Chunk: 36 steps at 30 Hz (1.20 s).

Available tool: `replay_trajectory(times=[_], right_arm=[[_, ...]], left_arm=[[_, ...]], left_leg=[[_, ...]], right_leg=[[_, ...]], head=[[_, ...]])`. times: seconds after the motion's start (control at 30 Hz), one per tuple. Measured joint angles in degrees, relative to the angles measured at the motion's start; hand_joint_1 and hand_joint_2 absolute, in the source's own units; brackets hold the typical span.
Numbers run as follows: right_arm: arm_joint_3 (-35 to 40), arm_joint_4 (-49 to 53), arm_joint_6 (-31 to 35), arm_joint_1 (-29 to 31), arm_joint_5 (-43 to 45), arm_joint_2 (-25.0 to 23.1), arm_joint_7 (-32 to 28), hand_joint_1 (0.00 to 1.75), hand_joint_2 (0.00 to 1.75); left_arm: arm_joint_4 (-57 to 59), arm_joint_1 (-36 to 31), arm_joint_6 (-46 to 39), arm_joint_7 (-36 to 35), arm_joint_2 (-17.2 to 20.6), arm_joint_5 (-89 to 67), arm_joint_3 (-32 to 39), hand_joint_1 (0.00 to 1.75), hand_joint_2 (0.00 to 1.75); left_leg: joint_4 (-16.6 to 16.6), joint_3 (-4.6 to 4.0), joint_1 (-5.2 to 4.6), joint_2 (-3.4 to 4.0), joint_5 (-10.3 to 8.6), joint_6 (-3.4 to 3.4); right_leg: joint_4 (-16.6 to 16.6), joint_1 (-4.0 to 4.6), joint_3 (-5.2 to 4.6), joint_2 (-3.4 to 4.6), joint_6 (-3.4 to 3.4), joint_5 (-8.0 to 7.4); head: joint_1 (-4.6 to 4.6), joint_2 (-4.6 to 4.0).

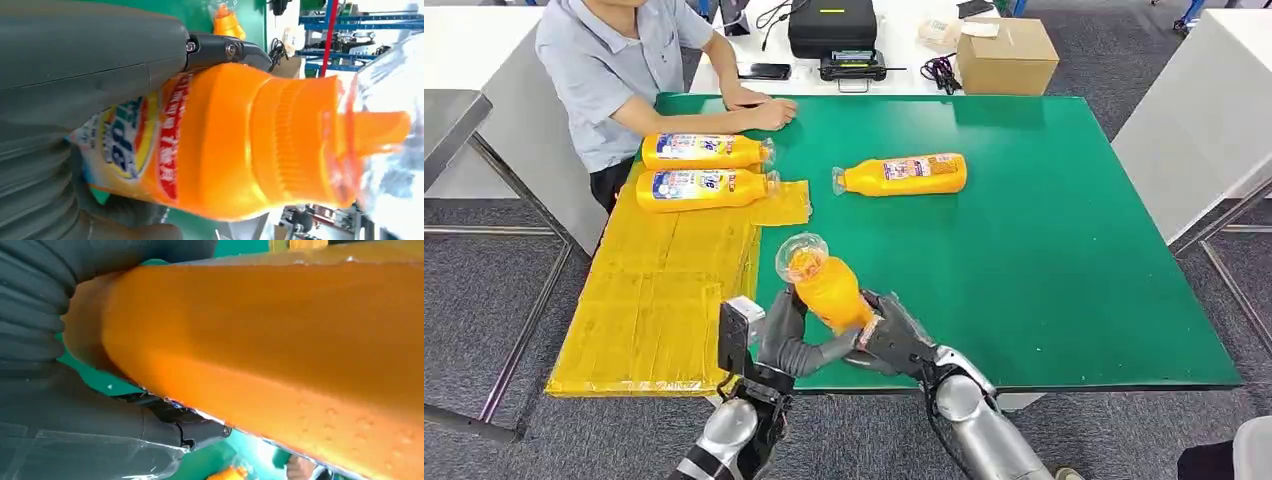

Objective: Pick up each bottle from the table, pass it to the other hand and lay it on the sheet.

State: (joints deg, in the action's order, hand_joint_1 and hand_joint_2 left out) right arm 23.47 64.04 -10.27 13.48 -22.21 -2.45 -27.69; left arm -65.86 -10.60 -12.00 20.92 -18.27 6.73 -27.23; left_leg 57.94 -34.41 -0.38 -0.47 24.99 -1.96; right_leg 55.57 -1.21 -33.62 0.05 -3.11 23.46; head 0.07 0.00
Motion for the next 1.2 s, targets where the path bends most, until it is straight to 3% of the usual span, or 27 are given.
replay_trajectory(times=[0.1, 0.13, 0.17, 0.2, 0.57, 0.67, 0.7, 0.73, 0.87, 1.07, 1.2], right_arm=[[0.4, -0.3, 0.2, 0.2, 0.0, 0.0, -0.1, 1.75, 1.75], [0.5, -0.4, 0.4, 0.3, 0.0, 0.0, -0.2, 1.75, 1.75], [0.7, -0.5, 0.5, 0.3, 0.0, 0.0, -0.2, 1.75, 1.75], [0.9, -0.5, 0.5, 0.4, 0.0, 0.0, -0.2, 1.75, 1.75], [1.0, -1.3, 1.4, 0.4, 0.9, 0.1, -0.9, 1.75, 1.75], [1.0, -1.4, 1.5, 0.4, 0.9, 0.2, -0.9, 1.62, 1.75], [1.0, -1.4, 1.6, 0.4, 0.9, 0.2, -0.9, 0.4, 1.75], [1.0, -1.4, 1.8, 0.4, 0.7, 0.2, -0.9, 0.0, 1.75], [1.0, -1.4, 3.0, 0.3, -0.6, 0.1, -0.2, 0.0, 1.75], [-0.2, -1.4, 9.0, -0.4, -6.4, 0.1, 2.5, 0.0, 1.75], [-1.9, -1.4, 13.1, -1.3, -12.3, 0.0, 4.5, 0.0, 1.75]], left_arm=[[0.2, -0.4, -0.3, 0.0, -0.1, 0.2, 0.0, 0.0, 1.75], [0.2, -0.6, -0.5, 0.0, -0.2, 0.4, 0.0, 0.1, 1.75], [0.3, -0.7, -0.5, 0.0, -0.2, 0.6, -0.1, 1.1, 1.75], [0.5, -0.9, -0.5, 0.0, -0.2, 0.9, -0.1, 1.75, 1.75], [3.2, -2.4, 3.9, -1.8, -0.3, 6.1, -0.2, 1.75, 1.75], [4.0, -2.8, 4.2, -2.0, -0.3, 6.1, -0.2, 1.75, 1.75], [4.1, -2.8, 4.2, -2.1, -0.3, 6.0, -0.2, 1.75, 1.75], [4.3, -2.9, 4.1, -2.1, -0.3, 5.8, -0.3, 1.75, 1.75], [4.4, -3.0, 0.8, -1.1, -0.3, 1.8, -0.4, 1.75, 1.75], [1.7, -2.0, -9.5, -0.3, 0.1, -15.9, -0.7, 1.75, 1.75], [-2.7, 0.2, -11.2, -0.1, 0.5, -24.5, 0.6, 1.75, 1.75]], left_leg=[[0.0, 0.0, 0.0, 0.01, 0.0, 0.0], [0.0, 0.0, 0.0, 0.01, 0.0, 0.0], [0.0, 0.0, 0.0, 0.01, 0.0, 0.0], [0.0, 0.0, 0.0, 0.0, 0.0, 0.0], [0.0, 0.0, 0.0, 0.0, 0.0, 0.0], [0.0, 0.0, 0.0, 0.0, 0.0, 0.0], [0.0, 0.0, 0.0, 0.0, 0.0, 0.0], [0.0, 0.0, 0.0, 0.0, 0.0, 0.0], [0.0, 0.0, 0.0, 0.01, 0.0, 0.0], [0.0, -0.03, 0.0, -0.01, 0.0, 0.0], [0.0, -0.05, 0.0, -0.01, 0.0, 0.0]], right_leg=[[0.0, 0.0, 0.0, 0.0, 0.0, 0.0], [0.0, 0.0, 0.0, 0.0, 0.0, 0.0], [0.0, 0.0, 0.0, 0.0, 0.0, 0.0], [0.0, 0.0, 0.0, 0.0, 0.0, 0.0], [0.0, 0.0, 0.0, 0.0, 0.0, 0.0], [0.0, 0.0, -0.01, 0.0, 0.0, 0.0], [0.0, 0.0, -0.01, 0.0, 0.0, 0.0], [0.0, 0.0, -0.01, 0.0, 0.0, 0.0], [0.0, 0.0, -0.01, 0.0, 0.0, 0.0], [0.0, 0.0, -0.01, -0.01, 0.0, 0.0], [0.0, 0.0, -0.03, -0.01, 0.0, 0.0]], head=[[0.0, 0.0], [-0.02, 0.0], [0.0, 0.0], [0.0, 0.0], [0.0, 0.0], [0.0, 0.0], [0.0, 0.0], [0.0, 0.0], [0.02, 0.0], [0.02, 0.0], [0.0, 0.0]])
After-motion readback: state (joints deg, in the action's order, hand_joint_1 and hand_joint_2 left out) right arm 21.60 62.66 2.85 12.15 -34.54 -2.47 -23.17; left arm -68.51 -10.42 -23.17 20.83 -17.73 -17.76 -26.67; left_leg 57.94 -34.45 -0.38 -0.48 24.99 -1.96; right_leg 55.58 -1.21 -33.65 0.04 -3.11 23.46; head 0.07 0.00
